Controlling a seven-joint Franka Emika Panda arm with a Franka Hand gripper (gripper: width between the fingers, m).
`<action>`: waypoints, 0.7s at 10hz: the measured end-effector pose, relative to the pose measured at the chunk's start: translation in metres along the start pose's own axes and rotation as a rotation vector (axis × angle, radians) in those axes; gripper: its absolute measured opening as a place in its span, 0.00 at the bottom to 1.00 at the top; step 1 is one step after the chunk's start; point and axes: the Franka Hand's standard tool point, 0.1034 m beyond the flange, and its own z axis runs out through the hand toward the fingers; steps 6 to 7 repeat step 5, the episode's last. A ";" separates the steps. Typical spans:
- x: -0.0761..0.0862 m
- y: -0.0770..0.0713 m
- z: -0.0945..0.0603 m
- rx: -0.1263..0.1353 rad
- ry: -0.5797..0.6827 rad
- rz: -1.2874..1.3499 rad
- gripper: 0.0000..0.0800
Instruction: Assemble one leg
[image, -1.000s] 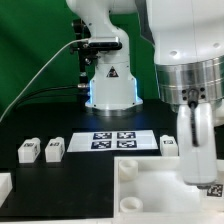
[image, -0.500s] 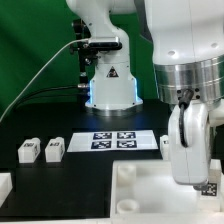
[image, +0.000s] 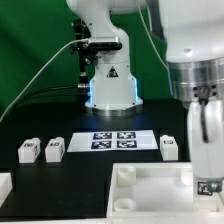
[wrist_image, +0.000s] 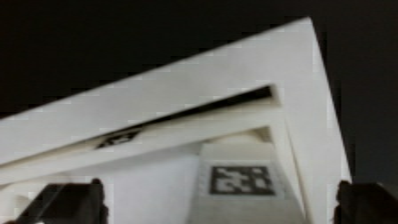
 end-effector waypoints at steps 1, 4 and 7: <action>-0.006 0.004 -0.007 -0.006 -0.004 -0.026 0.81; -0.007 0.005 -0.006 -0.010 -0.003 -0.030 0.81; -0.007 0.005 -0.006 -0.010 -0.003 -0.030 0.81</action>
Offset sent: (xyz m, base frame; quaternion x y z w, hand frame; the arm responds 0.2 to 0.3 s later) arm 0.0000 0.0000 0.0000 0.0000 0.0000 0.0000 1.0000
